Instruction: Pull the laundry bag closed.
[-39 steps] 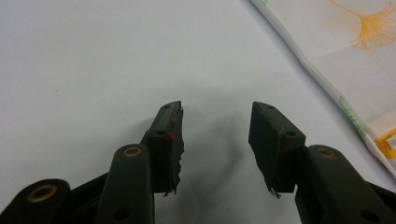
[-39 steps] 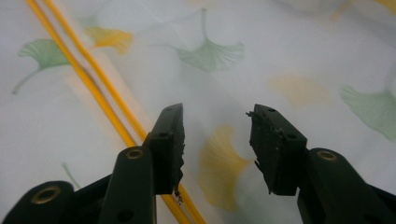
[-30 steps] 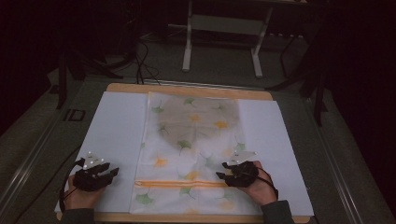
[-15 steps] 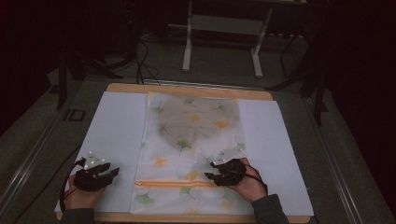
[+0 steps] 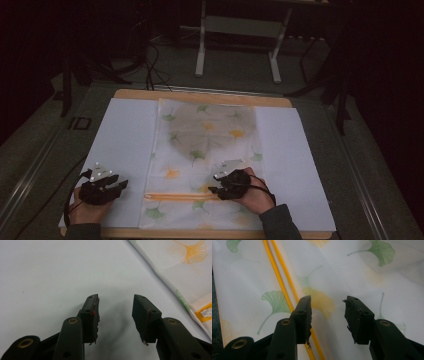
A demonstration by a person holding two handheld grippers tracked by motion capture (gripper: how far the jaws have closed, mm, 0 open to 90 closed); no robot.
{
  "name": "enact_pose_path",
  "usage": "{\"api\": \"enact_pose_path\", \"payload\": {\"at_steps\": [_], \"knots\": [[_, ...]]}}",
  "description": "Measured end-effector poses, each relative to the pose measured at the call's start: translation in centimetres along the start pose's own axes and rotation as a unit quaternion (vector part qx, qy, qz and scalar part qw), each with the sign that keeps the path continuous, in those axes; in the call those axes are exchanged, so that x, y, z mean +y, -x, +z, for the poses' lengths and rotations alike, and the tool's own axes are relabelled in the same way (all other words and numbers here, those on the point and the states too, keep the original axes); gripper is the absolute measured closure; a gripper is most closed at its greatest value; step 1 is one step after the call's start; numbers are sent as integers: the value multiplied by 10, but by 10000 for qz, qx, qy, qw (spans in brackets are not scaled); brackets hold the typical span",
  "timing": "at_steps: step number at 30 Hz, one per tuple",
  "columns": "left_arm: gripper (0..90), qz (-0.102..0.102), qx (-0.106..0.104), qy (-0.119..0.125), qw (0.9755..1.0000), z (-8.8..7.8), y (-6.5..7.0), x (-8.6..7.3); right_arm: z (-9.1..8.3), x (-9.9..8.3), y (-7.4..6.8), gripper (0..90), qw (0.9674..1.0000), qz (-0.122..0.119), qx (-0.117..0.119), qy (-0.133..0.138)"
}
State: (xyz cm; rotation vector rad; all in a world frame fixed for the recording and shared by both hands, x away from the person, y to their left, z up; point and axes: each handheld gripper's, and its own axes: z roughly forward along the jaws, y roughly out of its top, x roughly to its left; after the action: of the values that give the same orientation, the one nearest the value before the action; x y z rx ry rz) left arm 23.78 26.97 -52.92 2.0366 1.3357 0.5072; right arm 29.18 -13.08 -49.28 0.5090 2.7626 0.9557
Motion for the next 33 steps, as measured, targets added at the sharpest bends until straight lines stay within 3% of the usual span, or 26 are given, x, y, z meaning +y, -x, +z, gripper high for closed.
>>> {"api": "enact_pose_path", "payload": {"at_steps": [33], "knots": [[561,53,-24,-5,10000,-2,1,0,29,39,-20,567,9987,-396,332,-13]]}}
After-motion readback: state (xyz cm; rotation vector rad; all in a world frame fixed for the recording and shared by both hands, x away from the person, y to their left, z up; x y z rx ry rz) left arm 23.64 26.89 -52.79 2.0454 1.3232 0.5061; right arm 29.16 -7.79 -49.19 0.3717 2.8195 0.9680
